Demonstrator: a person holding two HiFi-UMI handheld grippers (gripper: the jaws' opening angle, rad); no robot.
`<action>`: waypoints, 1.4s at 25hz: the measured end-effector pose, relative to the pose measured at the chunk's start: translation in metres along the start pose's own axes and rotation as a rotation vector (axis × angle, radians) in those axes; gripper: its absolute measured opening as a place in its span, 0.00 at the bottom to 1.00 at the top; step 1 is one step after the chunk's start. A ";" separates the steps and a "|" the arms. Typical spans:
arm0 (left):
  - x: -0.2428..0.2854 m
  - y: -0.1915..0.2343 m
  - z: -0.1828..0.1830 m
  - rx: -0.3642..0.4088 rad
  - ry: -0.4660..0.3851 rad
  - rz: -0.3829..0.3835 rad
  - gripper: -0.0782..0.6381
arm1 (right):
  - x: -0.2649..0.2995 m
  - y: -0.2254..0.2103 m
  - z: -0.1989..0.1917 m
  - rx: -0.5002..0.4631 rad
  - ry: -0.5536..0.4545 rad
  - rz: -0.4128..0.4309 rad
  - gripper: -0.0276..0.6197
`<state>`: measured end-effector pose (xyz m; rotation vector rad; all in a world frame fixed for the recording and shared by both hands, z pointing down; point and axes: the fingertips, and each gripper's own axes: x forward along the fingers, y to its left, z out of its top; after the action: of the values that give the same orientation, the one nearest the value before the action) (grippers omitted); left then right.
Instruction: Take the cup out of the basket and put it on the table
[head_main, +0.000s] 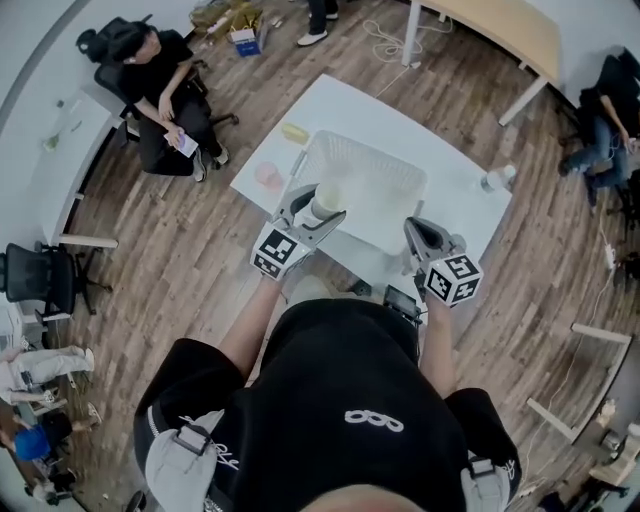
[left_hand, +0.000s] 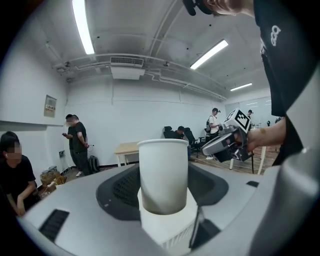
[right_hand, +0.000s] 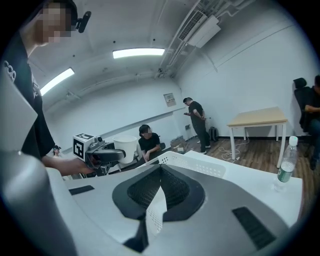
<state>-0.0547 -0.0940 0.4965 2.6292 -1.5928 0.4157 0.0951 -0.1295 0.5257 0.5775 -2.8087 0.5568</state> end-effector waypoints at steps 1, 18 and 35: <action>-0.004 -0.001 -0.001 -0.003 -0.004 0.005 0.50 | 0.001 0.002 0.001 0.000 -0.007 0.006 0.08; -0.069 -0.048 -0.021 -0.063 -0.054 0.037 0.50 | -0.027 0.062 -0.030 -0.040 0.009 0.050 0.08; -0.088 -0.073 -0.027 -0.079 -0.052 0.006 0.50 | -0.064 0.068 -0.037 -0.037 -0.026 -0.011 0.08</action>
<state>-0.0352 0.0214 0.5079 2.5982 -1.5972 0.2799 0.1293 -0.0353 0.5188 0.5966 -2.8322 0.4975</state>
